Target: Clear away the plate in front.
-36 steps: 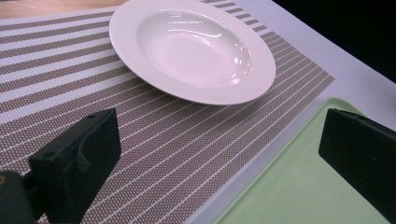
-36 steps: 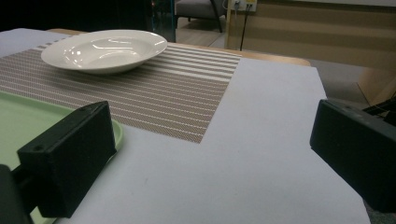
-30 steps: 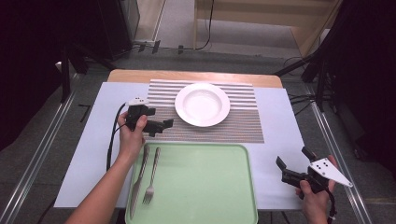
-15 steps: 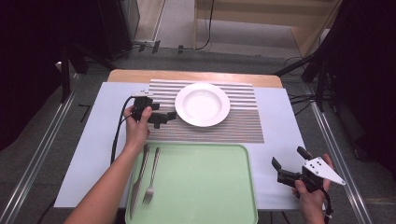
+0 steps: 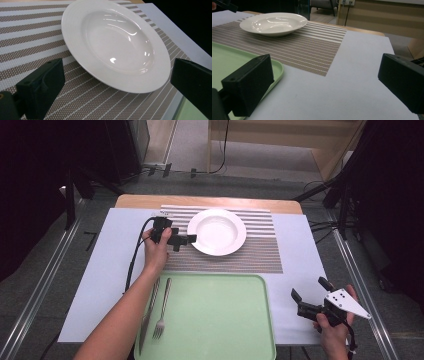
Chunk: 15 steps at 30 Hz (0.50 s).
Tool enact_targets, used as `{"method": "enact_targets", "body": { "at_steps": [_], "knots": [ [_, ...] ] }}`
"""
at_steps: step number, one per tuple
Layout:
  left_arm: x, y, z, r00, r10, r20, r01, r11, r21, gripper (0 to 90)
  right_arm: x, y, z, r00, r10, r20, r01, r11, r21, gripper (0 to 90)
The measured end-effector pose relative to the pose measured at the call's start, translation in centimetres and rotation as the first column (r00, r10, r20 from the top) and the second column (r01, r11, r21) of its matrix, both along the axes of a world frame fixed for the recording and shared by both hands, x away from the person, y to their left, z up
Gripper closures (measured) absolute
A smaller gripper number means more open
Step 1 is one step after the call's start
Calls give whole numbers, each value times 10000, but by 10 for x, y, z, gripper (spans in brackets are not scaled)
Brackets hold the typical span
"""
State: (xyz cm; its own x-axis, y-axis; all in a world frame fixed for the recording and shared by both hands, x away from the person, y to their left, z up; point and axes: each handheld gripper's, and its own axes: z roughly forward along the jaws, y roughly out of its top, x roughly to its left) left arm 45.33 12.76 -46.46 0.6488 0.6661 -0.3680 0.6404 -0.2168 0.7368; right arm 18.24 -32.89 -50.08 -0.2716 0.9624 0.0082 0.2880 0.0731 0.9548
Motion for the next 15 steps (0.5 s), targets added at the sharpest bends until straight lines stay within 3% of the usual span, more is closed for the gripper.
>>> {"method": "enact_targets", "body": {
  "at_steps": [5,15],
  "knots": [
    [10,-3,-6,9993,151,-348,-146,9998,131,0,0,0,0,10000,5,9,-5,10000,15,0],
    [22,-13,-19,9962,374,-784,-383,9992,-95,37,0,1,0,10000,3,2,-3,10000,-3,0]
  ]
}}
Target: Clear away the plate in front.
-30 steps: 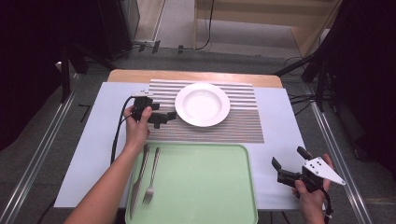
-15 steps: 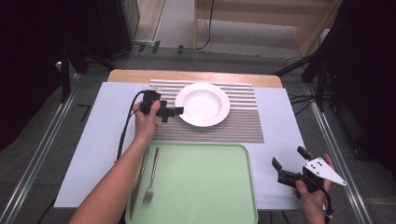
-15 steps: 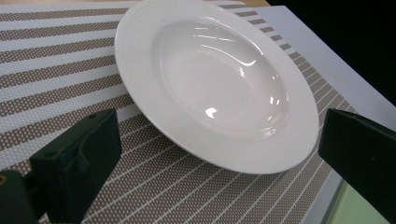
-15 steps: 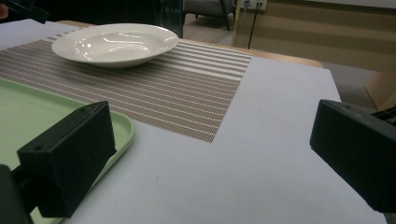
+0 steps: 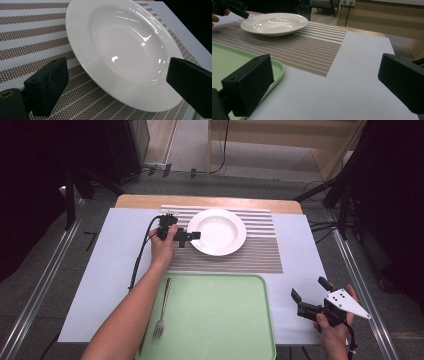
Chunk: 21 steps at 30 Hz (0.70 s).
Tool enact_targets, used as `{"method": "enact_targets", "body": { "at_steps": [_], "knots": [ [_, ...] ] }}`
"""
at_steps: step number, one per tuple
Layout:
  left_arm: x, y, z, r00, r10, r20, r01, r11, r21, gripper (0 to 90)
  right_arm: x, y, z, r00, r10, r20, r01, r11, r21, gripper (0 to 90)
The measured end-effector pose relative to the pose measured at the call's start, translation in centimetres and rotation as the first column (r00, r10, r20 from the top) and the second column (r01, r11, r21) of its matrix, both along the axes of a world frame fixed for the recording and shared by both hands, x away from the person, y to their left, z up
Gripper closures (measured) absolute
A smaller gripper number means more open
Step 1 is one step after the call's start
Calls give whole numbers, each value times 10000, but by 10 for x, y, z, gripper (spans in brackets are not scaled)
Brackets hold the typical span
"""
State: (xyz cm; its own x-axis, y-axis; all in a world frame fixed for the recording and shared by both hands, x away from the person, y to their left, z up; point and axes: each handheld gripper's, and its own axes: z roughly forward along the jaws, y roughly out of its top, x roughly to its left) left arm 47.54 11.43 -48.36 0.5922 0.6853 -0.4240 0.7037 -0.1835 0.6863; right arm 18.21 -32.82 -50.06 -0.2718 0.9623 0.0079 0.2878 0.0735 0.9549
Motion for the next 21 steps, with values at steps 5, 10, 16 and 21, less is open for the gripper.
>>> {"method": "enact_targets", "body": {
  "at_steps": [5,10,16,21],
  "knots": [
    [3,-7,-6,9998,42,-216,-40,10000,75,62,0,-1,0,10000,11,30,-11,10000,-9,0],
    [6,-13,-8,9991,119,-398,-109,9996,272,82,0,-1,0,10000,26,32,-26,10000,-2,0],
    [11,-18,-12,9970,351,-691,-335,9991,244,178,1,-1,-1,10000,41,23,-41,10000,0,0],
    [14,-22,-14,9942,642,-859,-627,9978,197,207,1,-1,-1,10000,30,-1,-30,10000,37,0]
  ]
}}
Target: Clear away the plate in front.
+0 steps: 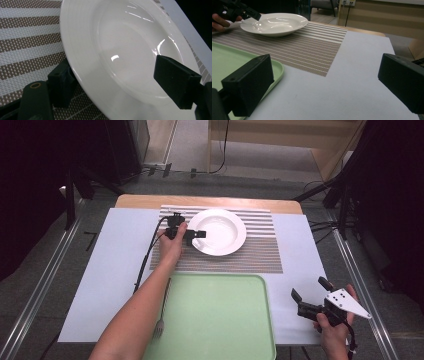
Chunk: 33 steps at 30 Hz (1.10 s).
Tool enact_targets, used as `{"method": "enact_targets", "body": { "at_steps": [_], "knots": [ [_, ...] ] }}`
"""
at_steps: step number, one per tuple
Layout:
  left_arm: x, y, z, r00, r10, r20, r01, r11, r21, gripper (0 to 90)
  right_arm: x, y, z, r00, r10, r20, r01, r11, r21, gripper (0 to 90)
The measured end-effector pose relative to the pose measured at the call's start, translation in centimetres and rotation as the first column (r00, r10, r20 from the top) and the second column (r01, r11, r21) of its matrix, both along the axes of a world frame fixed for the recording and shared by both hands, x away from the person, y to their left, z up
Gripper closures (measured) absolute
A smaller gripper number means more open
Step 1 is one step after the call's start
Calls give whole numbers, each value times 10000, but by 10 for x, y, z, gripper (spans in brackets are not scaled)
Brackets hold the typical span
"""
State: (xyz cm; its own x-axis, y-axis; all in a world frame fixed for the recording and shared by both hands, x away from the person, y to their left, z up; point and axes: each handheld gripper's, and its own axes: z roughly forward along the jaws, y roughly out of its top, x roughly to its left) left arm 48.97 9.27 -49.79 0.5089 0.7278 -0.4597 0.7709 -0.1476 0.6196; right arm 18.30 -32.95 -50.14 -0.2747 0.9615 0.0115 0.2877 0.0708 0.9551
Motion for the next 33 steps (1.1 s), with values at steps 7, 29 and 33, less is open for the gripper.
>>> {"method": "enact_targets", "body": {
  "at_steps": [7,29,33],
  "knots": [
    [2,-2,-5,9993,209,-307,-212,9997,-85,283,0,0,0,10000,-46,-31,46,10000,42,0],
    [3,-3,-2,9863,1496,-690,-1458,9877,564,619,0,0,0,10000,-70,-21,70,10000,13,0],
    [1,-5,-3,9885,1272,-824,-1274,9919,25,706,0,0,0,10000,-56,-32,56,10000,9,0]
  ]
}}
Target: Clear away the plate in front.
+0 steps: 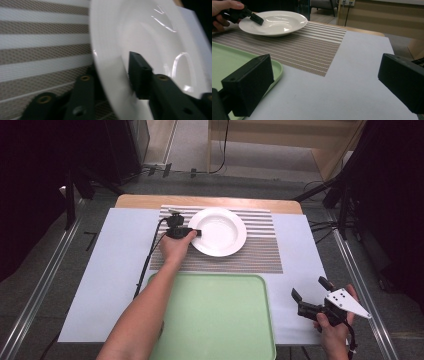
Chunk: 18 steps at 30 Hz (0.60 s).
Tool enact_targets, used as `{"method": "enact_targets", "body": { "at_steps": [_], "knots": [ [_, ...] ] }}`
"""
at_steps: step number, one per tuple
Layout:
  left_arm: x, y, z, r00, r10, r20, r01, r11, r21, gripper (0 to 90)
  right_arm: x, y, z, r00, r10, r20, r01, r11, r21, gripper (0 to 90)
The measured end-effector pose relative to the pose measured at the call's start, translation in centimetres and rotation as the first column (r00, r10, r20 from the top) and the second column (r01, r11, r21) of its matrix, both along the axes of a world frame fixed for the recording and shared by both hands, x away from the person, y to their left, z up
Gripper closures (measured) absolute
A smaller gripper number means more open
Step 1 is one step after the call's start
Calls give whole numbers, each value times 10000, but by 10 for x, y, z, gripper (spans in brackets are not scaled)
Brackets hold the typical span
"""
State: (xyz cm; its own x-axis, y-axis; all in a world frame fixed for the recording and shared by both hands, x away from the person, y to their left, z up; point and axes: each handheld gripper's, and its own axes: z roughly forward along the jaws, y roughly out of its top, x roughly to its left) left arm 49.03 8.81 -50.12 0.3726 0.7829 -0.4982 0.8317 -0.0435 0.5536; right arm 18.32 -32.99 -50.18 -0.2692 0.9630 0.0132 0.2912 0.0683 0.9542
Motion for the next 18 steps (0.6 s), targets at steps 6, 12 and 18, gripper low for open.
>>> {"method": "enact_targets", "body": {
  "at_steps": [6,12,18],
  "knots": [
    [-4,0,3,9999,83,107,-74,9963,-860,758,0,-1,0,9999,-7,142,8,10000,-93,0],
    [-8,-5,12,9983,-93,574,157,9936,-1115,819,0,-1,0,10000,-26,28,26,10000,-52,0],
    [-7,-3,10,9993,23,384,27,9915,-1300,822,0,-1,0,9999,-38,126,40,9999,-110,0]
  ]
}}
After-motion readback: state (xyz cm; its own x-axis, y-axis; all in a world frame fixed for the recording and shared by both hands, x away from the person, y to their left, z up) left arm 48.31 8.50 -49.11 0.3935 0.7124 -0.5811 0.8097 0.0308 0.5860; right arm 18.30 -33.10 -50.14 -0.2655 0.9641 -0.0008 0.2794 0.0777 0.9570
